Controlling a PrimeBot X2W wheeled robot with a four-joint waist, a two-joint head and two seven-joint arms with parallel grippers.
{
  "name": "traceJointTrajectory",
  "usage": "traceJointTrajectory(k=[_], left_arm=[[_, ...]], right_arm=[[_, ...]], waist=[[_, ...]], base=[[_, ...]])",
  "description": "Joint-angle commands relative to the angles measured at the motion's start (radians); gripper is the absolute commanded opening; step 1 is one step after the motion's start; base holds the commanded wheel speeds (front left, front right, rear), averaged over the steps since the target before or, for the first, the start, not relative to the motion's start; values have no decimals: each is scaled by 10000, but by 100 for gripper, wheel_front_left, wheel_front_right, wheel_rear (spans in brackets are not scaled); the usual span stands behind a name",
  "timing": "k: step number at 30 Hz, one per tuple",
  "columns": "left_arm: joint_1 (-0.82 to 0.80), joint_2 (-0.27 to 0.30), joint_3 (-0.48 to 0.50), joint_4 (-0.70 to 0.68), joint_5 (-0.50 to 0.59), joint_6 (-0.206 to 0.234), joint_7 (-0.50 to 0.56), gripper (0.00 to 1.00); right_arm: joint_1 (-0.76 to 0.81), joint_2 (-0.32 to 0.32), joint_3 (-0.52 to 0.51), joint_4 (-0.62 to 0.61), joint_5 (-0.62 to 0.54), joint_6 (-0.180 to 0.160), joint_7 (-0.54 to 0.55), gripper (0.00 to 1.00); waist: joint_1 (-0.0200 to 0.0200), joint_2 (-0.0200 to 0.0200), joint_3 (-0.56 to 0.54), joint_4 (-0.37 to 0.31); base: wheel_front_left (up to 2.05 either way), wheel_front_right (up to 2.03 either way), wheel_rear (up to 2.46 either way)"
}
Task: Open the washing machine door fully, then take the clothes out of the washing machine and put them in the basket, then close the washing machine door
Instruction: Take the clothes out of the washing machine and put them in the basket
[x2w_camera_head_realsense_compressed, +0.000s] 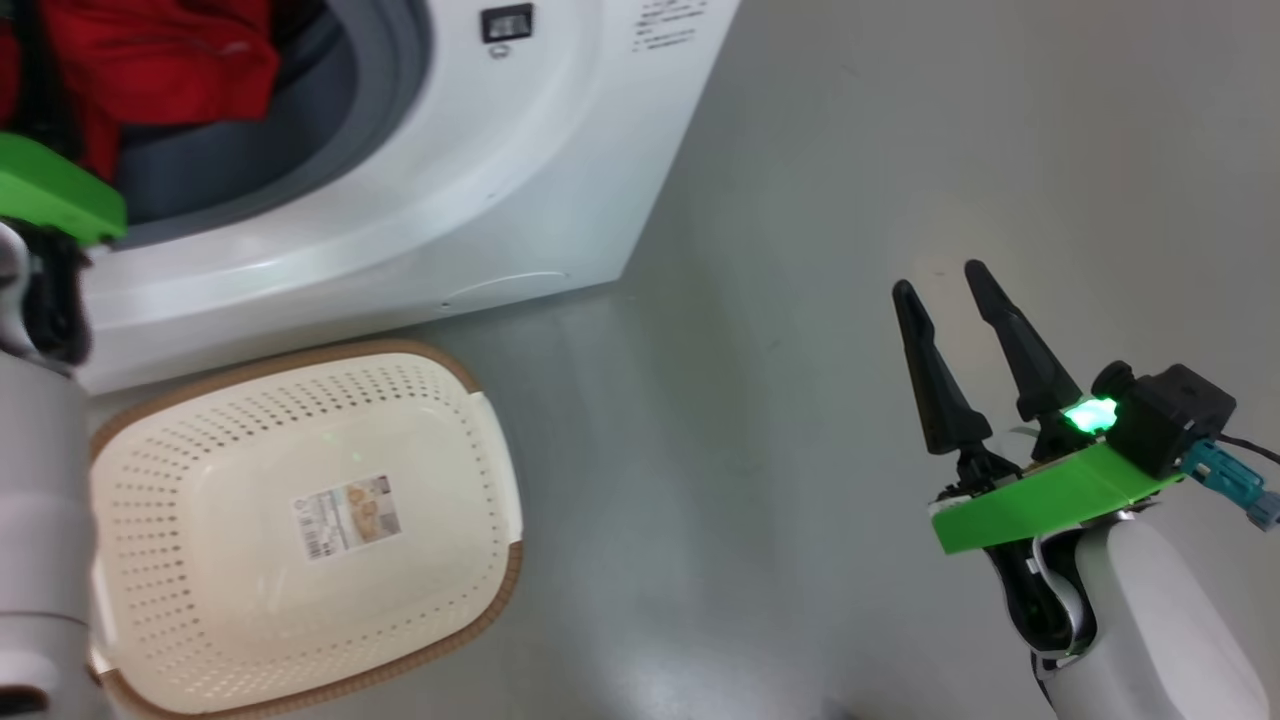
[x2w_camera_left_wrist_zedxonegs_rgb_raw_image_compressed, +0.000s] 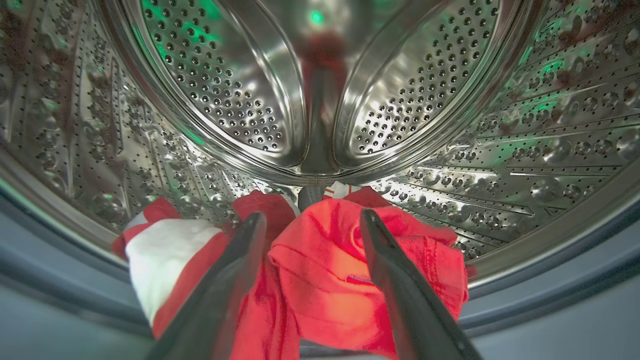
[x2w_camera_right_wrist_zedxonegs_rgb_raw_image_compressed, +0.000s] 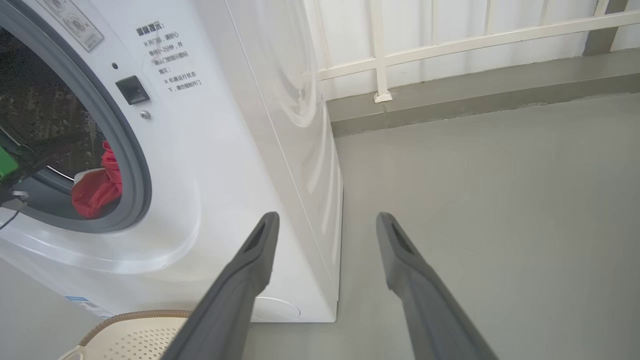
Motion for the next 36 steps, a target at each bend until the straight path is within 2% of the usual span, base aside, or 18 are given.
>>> traceJointTrajectory(k=[1,11,16,25,31,32,33,34,35,36], left_arm=[[-297,544,189,-43,-101,-48,-7,100],[-1658,1205,186,1527,-265,-84,347,100],[-2062,1362,128,2256,-329,-47,931,100],[-2302,1363,-606,3472,106,14,2410,100],[-2364,1388,-835,3728,239,127,2676,100],[-2367,1384,-866,3760,250,136,2694,91],[-2368,1380,-894,3786,255,134,2700,49],[-2367,1371,-920,3807,256,128,2695,31],[-2367,1360,-939,3819,248,115,2664,0],[-2359,1348,-955,3830,237,101,2623,0]], right_arm=[[-36,35,197,-236,-130,29,-120,100],[-213,288,294,-303,-102,29,-120,100],[-129,415,293,-337,-93,29,-120,100],[-224,534,278,-191,-88,29,-120,100],[-302,540,268,-162,-110,29,-120,100],[-304,529,261,-162,-109,29,-120,100],[-305,521,256,-159,-110,29,-120,100],[-302,515,254,-158,-111,29,-120,100],[-306,510,255,-155,-110,29,-120,100],[-312,508,260,-148,-111,29,-120,100]], waist=[[0,0,248,-309],[0,0,680,-895],[0,0,819,-1085],[0,0,837,-1223],[0,0,811,-1204],[0,0,803,-1191],[0,0,792,-1176],[0,0,780,-1161],[0,0,766,-1148],[0,0,742,-1135]], base=[[0,0,0],[0,0,0],[0,0,0],[0,0,0],[0,0,0],[0,0,0],[0,0,0],[0,0,0],[0,0,0],[0,0,0]])
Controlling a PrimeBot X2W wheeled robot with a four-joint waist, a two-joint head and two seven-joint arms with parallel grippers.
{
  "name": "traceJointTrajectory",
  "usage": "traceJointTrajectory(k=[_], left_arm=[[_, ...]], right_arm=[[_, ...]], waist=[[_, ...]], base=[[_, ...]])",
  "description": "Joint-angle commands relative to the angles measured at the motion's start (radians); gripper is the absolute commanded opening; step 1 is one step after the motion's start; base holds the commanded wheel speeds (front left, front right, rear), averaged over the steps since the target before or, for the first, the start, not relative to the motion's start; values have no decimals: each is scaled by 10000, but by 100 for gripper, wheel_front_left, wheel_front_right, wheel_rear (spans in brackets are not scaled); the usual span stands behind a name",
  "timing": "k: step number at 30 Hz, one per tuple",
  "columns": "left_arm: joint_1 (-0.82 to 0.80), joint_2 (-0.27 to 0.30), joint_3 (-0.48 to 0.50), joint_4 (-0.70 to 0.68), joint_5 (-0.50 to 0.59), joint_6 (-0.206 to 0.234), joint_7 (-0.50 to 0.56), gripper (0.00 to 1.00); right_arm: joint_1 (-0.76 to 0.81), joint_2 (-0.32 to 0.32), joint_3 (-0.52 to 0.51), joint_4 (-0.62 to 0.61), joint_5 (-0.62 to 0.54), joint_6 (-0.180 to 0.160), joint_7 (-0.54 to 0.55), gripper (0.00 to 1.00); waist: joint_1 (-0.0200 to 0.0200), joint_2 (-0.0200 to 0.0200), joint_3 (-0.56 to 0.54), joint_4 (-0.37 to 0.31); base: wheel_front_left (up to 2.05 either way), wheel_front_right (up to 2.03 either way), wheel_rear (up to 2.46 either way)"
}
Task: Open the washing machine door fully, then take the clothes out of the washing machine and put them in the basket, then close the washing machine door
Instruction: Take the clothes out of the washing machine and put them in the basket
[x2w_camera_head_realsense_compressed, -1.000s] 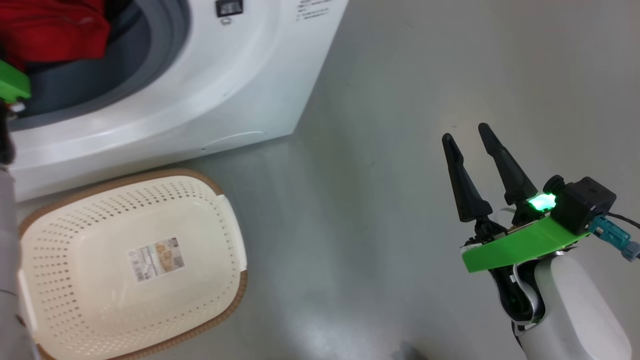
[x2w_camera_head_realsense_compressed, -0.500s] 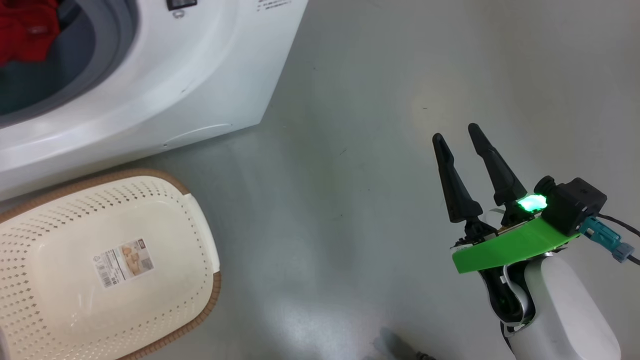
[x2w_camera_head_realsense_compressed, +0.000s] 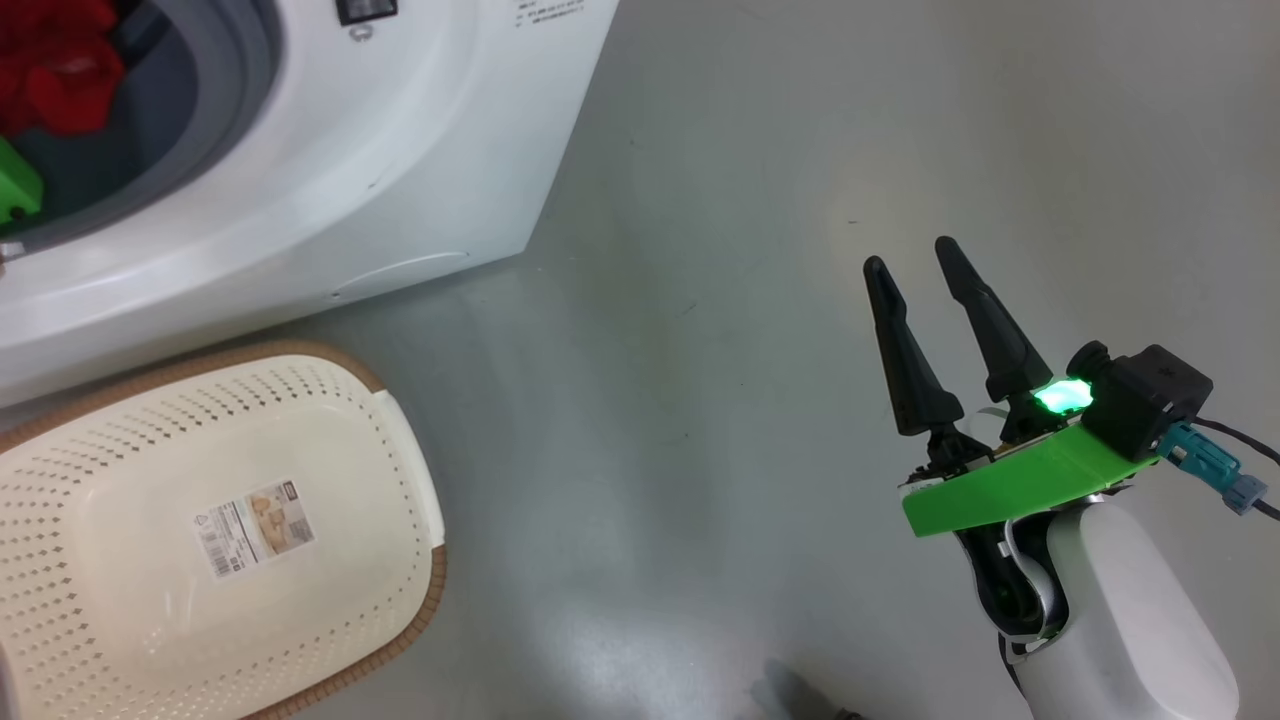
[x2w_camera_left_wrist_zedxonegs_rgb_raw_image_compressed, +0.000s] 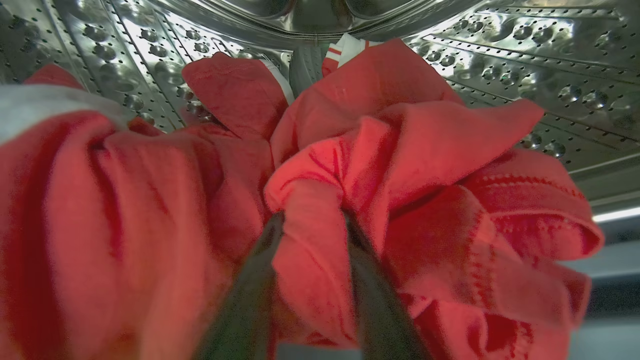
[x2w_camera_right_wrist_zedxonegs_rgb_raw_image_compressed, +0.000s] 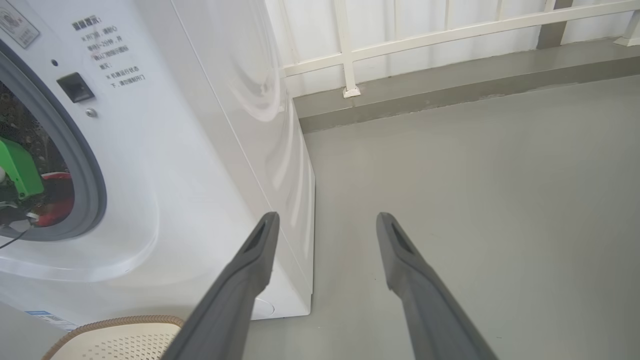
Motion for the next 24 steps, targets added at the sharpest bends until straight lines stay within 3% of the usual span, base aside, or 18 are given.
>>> traceJointTrajectory(k=[1,13,24], left_arm=[[188,345,15,-11,51,39,-14,0],[1067,-207,-389,-328,-248,-233,-1754,0],[2301,-675,-1345,-1135,-784,-249,-2881,0]], right_arm=[[81,-26,175,-187,-110,27,-120,100],[302,-290,319,104,-54,27,-120,100],[599,-635,480,398,25,27,-120,100]], waist=[[0,-1,-59,40],[0,-1,-1033,414],[0,-1,-2302,1019]], base=[[0,0,0],[0,0,0],[0,0,0]])
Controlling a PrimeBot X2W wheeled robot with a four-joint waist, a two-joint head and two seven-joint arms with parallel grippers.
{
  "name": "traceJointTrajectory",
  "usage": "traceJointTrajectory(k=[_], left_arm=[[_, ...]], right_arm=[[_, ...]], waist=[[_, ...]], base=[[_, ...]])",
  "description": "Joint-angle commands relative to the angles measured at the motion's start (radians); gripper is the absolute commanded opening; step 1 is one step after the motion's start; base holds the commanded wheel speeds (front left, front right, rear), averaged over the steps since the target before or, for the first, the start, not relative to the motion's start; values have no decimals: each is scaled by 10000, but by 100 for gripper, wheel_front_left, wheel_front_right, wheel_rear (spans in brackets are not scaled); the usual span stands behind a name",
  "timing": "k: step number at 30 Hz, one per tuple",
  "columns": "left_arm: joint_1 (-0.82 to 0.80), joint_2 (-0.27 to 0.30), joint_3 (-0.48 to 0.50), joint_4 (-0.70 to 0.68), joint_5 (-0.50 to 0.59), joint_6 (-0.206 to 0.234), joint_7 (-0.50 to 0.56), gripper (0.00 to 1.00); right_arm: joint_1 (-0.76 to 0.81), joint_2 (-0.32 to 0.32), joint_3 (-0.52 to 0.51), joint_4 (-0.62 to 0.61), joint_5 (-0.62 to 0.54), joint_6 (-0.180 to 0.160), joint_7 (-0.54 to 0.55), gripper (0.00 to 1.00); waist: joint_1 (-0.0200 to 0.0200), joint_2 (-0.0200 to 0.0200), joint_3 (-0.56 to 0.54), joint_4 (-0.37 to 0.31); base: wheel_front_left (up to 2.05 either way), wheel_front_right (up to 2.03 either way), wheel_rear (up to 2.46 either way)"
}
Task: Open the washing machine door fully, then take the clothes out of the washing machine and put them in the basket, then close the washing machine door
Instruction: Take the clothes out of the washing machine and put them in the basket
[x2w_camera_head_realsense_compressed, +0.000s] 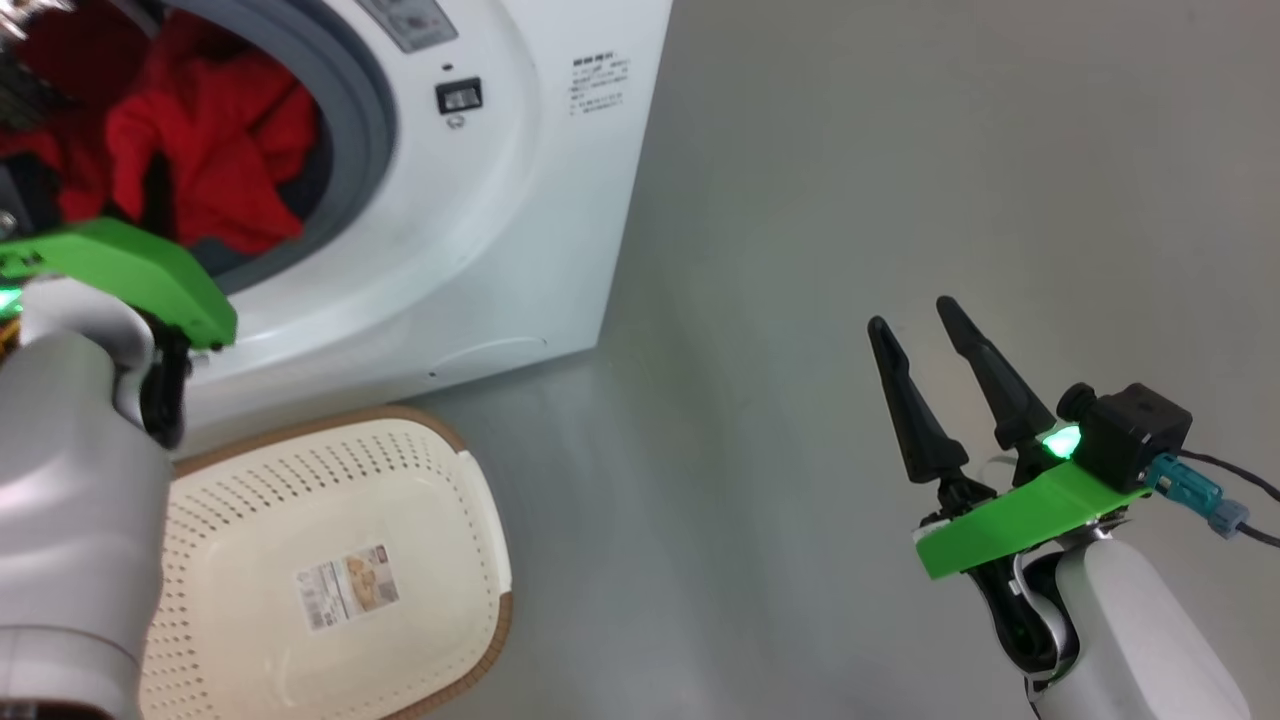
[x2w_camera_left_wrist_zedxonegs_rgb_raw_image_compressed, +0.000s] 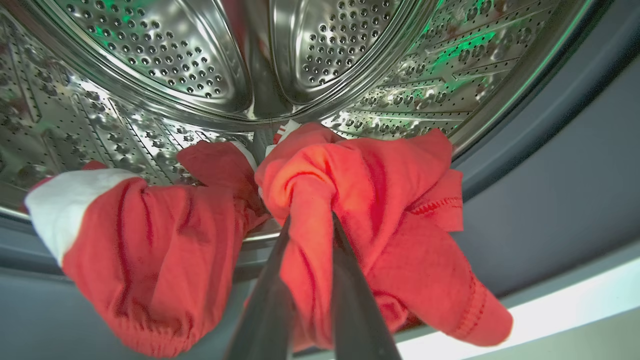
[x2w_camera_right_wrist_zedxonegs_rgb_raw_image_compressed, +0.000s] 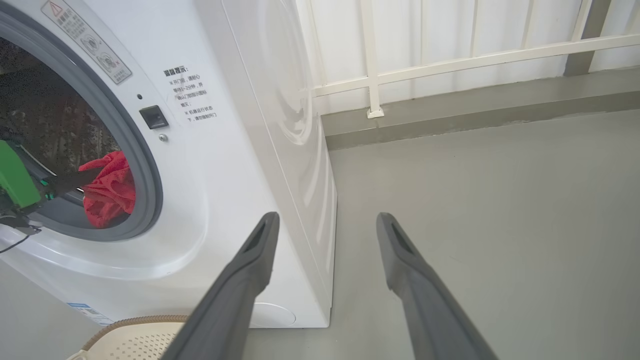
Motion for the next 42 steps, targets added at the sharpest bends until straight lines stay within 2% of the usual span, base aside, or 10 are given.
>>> traceJointTrajectory(k=[1,12,19,23,32,37,42], left_arm=[[277,377,-53,-384,-172,-27,-189,0],[1950,418,-1199,-2113,-878,-28,-799,0],[2920,518,-1377,-3334,-1076,-18,-911,0],[3670,503,-1343,-4357,-1160,154,-965,0],[5525,962,-1300,-7548,-1177,853,-738,0],[6865,1439,-1074,-9836,-1198,1450,-503,0],[7970,1681,-846,-12103,-1172,2042,-428,0]], right_arm=[[262,-129,226,-133,33,27,-120,100],[896,-502,252,149,188,27,-120,100],[1206,-655,96,184,240,27,-120,100],[1365,-661,32,176,276,27,-120,100],[1546,-702,42,90,293,27,-120,100],[1624,-670,-28,-35,289,27,-120,100],[1817,-710,-149,-43,293,27,-120,100]], waist=[[0,0,-659,387],[0,0,-2063,1258],[0,0,-2534,1743],[0,0,-2826,2045],[0,0,-3158,2513],[0,0,-3130,2598],[0,0,-3076,2730]], base=[[0,0,0],[0,0,0],[0,0,0],[0,0,0],[0,0,0],[0,0,0],[0,0,0]])
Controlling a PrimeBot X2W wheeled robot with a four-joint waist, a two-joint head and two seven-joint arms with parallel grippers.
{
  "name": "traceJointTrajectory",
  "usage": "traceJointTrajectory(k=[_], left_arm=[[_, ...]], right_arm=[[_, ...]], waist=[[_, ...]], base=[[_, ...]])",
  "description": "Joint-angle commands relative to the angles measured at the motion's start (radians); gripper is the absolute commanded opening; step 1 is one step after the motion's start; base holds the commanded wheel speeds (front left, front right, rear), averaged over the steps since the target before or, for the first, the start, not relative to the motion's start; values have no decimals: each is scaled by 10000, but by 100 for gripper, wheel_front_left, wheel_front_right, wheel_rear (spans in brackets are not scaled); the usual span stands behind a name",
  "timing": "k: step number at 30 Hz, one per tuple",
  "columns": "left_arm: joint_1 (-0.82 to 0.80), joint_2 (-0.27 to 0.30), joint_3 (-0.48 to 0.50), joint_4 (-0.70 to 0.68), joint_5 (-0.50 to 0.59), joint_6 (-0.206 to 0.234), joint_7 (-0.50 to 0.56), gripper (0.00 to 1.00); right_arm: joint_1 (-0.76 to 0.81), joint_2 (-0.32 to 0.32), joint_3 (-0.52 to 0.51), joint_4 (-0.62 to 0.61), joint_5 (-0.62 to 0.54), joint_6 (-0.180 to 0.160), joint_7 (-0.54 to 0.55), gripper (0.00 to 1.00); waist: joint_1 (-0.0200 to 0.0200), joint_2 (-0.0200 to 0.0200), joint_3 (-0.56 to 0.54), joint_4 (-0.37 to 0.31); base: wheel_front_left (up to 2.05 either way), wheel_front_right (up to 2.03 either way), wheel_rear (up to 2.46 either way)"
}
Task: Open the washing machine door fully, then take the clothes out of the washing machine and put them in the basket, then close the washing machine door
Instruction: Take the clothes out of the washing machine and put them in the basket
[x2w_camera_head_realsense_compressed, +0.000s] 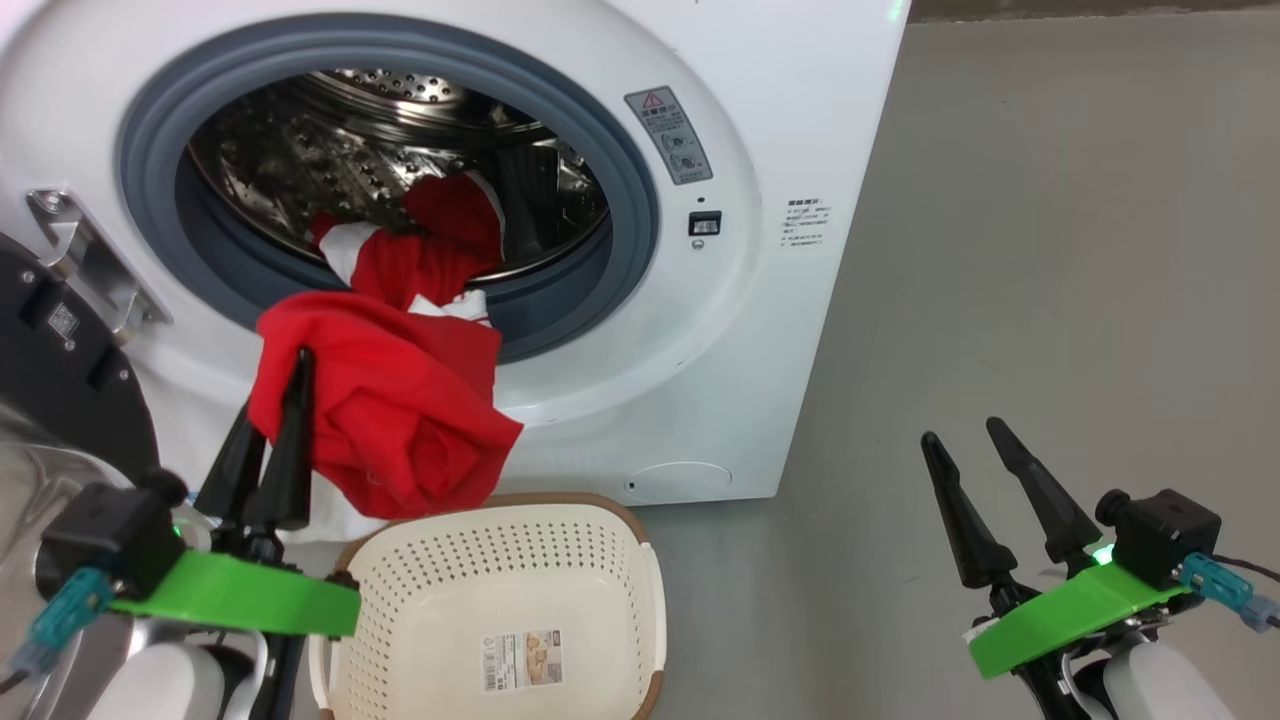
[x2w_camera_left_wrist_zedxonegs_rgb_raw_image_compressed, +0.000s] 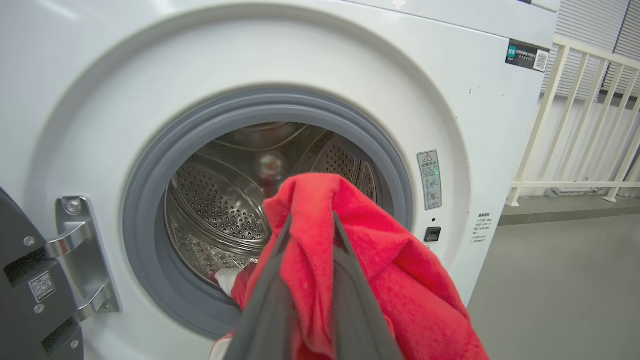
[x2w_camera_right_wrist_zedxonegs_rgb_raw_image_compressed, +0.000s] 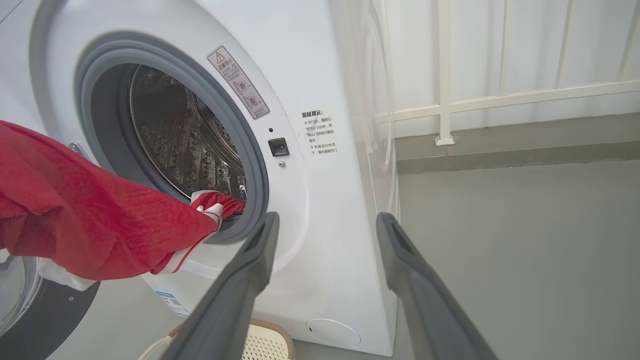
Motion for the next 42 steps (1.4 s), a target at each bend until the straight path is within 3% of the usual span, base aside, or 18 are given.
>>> traceJointTrajectory(k=[1,9,16,31,42], left_arm=[[-50,406,490,-679,40,194,53,0],[776,557,546,-2507,247,866,376,0],[1024,539,460,-2209,168,917,442,0],[700,74,-86,665,338,418,-324,0],[170,-503,-249,3731,271,-165,-625,0]], right_arm=[[82,-113,145,-260,77,27,-120,100],[36,-122,118,-294,73,27,-120,100],[-46,-126,171,-251,90,27,-120,100],[-218,-222,284,-227,137,27,-120,100],[-296,-289,395,-192,200,27,-120,100]], waist=[[0,0,35,42],[0,0,206,50],[0,0,304,-34],[0,0,454,-434],[0,0,618,-873]], base=[[0,0,0],[0,0,0],[0,0,0],[0,0,0],[0,0,0]])
